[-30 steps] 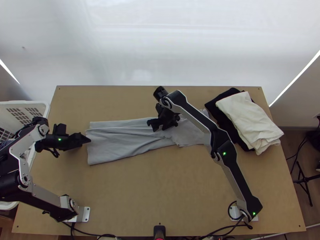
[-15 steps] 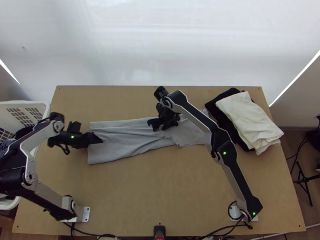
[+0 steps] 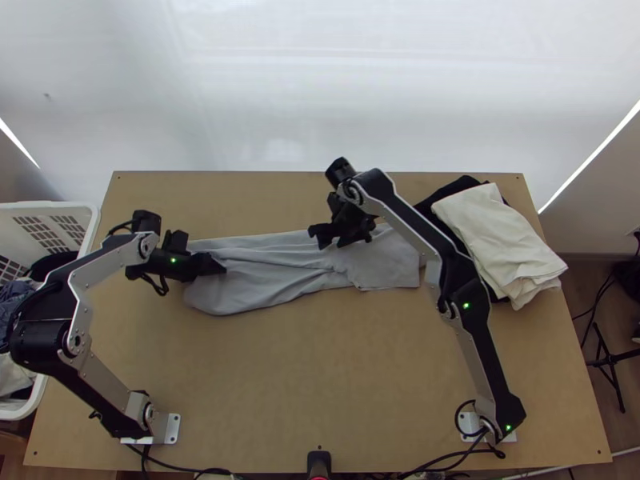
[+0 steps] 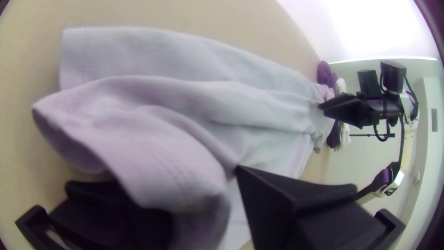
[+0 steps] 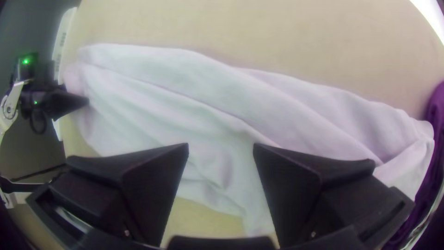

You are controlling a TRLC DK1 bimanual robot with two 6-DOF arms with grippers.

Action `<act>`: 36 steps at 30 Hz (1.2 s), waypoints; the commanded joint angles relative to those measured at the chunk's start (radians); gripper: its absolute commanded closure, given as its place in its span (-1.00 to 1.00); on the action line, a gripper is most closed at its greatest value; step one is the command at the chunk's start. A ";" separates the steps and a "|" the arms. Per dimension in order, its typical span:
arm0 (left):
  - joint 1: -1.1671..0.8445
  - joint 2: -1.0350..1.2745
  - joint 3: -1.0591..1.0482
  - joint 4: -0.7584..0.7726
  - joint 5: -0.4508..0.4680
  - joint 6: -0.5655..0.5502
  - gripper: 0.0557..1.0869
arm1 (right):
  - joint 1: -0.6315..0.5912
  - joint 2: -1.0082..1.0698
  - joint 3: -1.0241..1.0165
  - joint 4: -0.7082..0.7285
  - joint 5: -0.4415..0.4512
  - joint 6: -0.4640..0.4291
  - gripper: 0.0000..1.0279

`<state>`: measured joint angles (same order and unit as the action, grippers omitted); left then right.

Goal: Fold the t-shirt

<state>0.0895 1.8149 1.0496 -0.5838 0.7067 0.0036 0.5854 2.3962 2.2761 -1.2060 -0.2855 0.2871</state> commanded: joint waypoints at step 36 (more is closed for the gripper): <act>-0.086 -0.356 0.322 -0.419 -0.217 -0.020 0.93 | -0.280 -0.663 -0.583 0.072 -0.026 -0.042 -0.28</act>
<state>0.3496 1.4643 1.2659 -1.0119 0.5598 0.1734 0.3199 1.8050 1.7561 -1.1412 -0.3119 0.2459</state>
